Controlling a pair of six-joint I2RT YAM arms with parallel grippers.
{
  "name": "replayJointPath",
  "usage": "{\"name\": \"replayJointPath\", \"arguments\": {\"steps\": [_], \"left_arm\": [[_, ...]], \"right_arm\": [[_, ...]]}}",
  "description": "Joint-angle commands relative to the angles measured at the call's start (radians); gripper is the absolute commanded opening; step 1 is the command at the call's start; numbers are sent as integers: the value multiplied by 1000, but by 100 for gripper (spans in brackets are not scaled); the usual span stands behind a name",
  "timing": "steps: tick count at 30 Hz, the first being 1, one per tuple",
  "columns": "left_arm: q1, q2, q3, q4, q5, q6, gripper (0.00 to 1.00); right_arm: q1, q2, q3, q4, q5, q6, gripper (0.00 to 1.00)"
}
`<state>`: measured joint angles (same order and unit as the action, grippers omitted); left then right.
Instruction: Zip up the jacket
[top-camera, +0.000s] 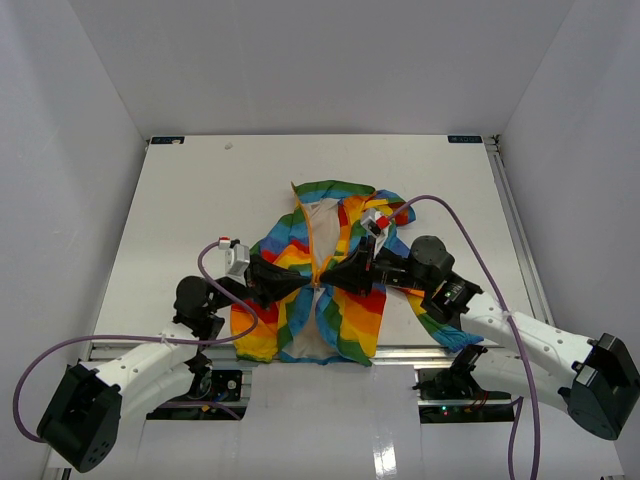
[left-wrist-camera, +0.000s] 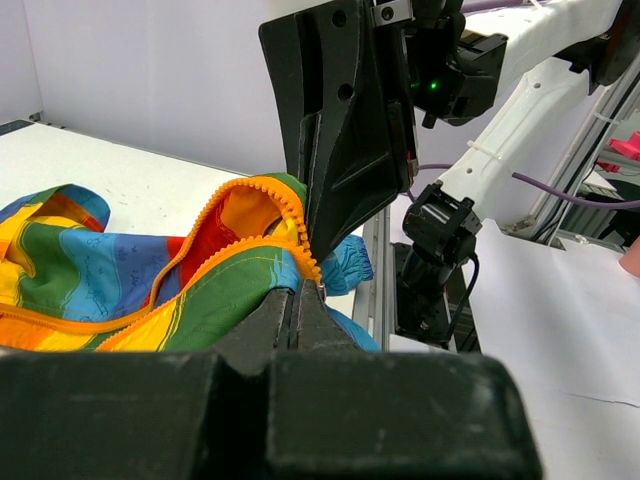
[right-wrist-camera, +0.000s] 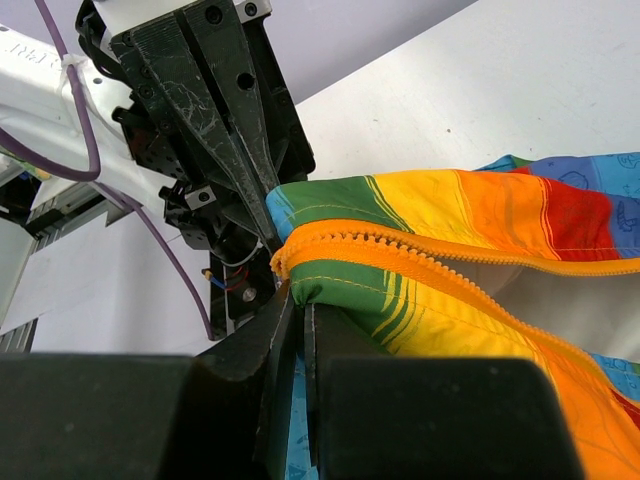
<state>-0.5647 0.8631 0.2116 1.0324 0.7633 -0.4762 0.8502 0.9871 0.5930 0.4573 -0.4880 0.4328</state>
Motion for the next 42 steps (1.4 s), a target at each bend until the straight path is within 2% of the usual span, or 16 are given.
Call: {"name": "replayJointPath", "arguments": {"steps": [1,14,21,27,32,38,42], "left_arm": [[-15,1,29,-71,-7,38,0],[-32,-21,42,-144,-70,81,0],[-34,-53,14,-72,-58,30,0],[-34,-49,5,-4,-18,-18,16],[-34,-27,8,17,13,-38,21],[-34,-19,13,18,22,-37,31],[-34,-10,16,12,28,-33,33]], "right_arm": [[-10,-28,67,62,26,-14,8],[-22,-11,125,21,16,-15,8],[-22,22,68,59,-12,-1,8],[-22,39,34,99,-15,1,8],[-22,41,28,116,-18,9,8],[-22,31,30,116,-17,12,8],[-22,31,34,116,-18,14,8]]}}
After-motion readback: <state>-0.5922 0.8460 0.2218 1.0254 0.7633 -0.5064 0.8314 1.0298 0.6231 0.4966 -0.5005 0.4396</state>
